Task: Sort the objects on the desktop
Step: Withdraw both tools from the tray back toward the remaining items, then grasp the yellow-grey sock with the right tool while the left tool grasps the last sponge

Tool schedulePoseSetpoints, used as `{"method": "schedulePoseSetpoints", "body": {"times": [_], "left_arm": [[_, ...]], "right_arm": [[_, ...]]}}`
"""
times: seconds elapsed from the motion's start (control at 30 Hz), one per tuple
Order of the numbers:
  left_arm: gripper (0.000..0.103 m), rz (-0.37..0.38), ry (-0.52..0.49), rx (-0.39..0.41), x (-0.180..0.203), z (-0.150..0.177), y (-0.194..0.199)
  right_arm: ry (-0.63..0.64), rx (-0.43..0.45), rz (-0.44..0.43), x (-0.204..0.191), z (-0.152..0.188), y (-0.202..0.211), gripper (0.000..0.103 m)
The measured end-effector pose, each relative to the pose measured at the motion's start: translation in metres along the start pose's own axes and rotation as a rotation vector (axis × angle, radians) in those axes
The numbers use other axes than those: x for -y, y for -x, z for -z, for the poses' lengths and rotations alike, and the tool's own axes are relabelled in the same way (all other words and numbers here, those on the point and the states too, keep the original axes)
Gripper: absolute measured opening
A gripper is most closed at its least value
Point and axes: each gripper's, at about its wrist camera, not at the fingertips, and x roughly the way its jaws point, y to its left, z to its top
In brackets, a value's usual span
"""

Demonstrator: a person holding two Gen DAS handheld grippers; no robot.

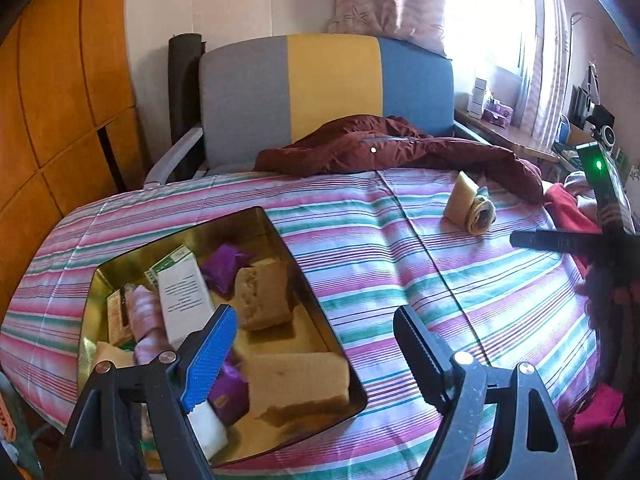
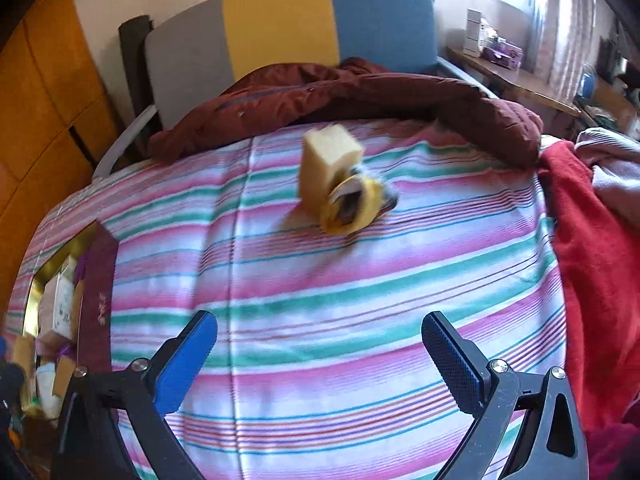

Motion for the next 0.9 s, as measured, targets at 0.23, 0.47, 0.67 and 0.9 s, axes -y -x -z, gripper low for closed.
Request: {"method": "schedulePoseSetpoints", "body": {"times": [0.23, 0.47, 0.67, 0.9], "left_arm": [[0.082, 0.041, -0.012, -0.019, 0.015, -0.005, -0.012], [0.082, 0.089, 0.015, -0.062, 0.023, -0.006, -0.024], [0.082, 0.141, 0.026, -0.080, 0.029, -0.011, -0.034], [0.081, 0.174, 0.043, -0.120, 0.038, -0.017, -0.053]], "right_arm": [[0.001, 0.017, 0.031, 0.019, -0.022, -0.006, 0.103], [-0.009, 0.024, 0.019, 0.037, -0.036, -0.020, 0.103], [-0.034, 0.037, -0.019, 0.049, -0.053, -0.036, 0.103], [0.027, 0.016, -0.016, 0.046, -0.072, -0.072, 0.103]]}}
